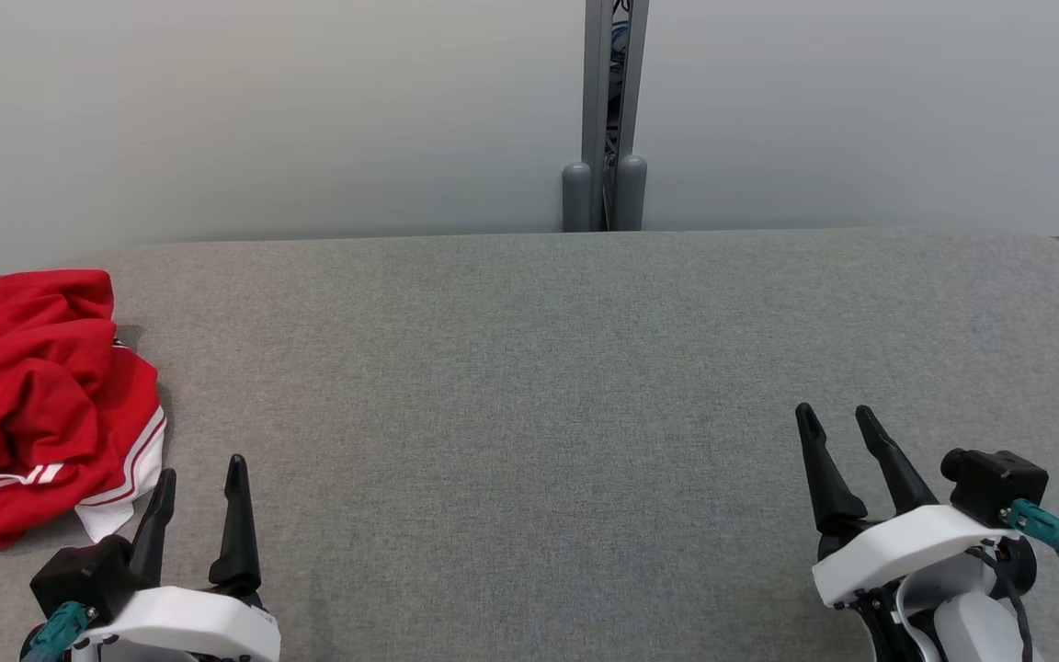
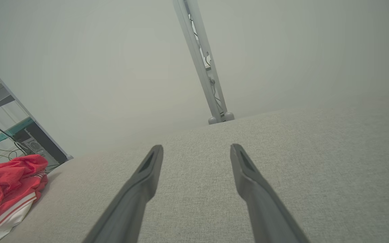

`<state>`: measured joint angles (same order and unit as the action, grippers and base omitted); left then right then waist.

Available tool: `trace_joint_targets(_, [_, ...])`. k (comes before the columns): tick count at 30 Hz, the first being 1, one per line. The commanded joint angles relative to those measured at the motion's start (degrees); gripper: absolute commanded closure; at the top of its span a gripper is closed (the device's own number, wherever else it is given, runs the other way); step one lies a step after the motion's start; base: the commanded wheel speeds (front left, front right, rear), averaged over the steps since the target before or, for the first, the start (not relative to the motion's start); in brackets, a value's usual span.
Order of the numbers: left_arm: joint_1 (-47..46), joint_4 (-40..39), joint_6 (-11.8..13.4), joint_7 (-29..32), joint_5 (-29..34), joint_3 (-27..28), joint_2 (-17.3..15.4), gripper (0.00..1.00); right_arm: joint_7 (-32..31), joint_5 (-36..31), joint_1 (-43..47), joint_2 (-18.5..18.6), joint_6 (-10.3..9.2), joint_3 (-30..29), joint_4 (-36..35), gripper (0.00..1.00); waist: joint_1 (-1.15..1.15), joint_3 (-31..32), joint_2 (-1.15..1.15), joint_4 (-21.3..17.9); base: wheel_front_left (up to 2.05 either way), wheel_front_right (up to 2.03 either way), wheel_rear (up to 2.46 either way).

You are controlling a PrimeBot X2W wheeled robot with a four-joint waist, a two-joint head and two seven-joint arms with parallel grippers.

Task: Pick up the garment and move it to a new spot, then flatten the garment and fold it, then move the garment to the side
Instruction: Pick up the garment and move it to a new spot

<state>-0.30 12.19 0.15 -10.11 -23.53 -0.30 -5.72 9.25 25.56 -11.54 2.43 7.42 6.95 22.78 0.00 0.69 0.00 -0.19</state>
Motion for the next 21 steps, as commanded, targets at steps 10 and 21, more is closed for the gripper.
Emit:
trace_joint_targets(10, [-1.75,0.64,0.5,-1.45,6.05,-1.47,-1.38,0.0,1.55,-4.06,-1.61,0.51,0.08,0.76,1.29,0.0,0.0,0.26,0.0,0.04,0.0,0.0,0.0])
trace_joint_targets(21, [-1.56,0.83,1.14,-2.25,11.08,-2.91,-2.22,0.0,1.25,-8.84,-1.63,0.56,0.1,1.24,1.13,0.0,0.0,0.55,0.0,-0.08,0.0,0.0,0.0])
